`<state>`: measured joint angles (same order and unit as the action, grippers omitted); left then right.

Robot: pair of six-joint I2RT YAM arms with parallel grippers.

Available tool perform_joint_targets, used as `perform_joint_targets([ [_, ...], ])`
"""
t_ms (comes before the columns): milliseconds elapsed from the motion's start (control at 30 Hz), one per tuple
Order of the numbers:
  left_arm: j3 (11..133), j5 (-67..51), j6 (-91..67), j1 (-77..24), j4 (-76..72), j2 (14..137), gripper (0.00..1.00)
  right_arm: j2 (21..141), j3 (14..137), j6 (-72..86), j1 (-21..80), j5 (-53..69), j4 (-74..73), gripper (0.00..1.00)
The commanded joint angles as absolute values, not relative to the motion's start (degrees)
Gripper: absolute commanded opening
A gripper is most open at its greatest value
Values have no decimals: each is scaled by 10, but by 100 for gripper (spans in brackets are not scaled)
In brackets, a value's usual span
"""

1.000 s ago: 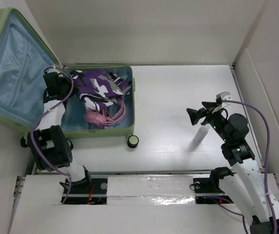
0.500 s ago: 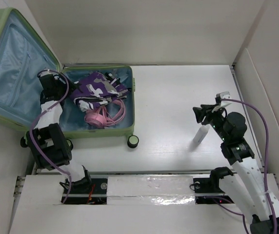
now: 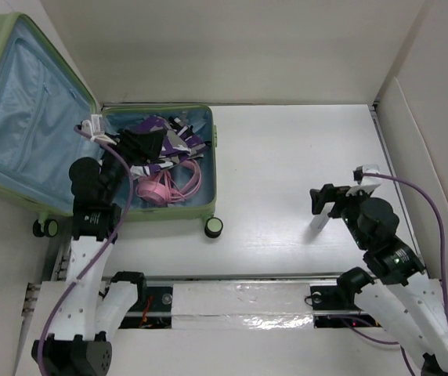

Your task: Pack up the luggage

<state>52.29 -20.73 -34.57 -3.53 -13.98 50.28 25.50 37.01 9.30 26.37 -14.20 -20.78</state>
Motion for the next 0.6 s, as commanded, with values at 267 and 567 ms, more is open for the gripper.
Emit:
perform_joint_targets([
  [267, 450, -282, -311, -41, -39, 348, 64, 366, 353, 239, 292, -351, -267, 100],
  [567, 452, -242, -257, -110, -7, 323, 64, 442, 287, 258, 235, -253, -187, 100],
])
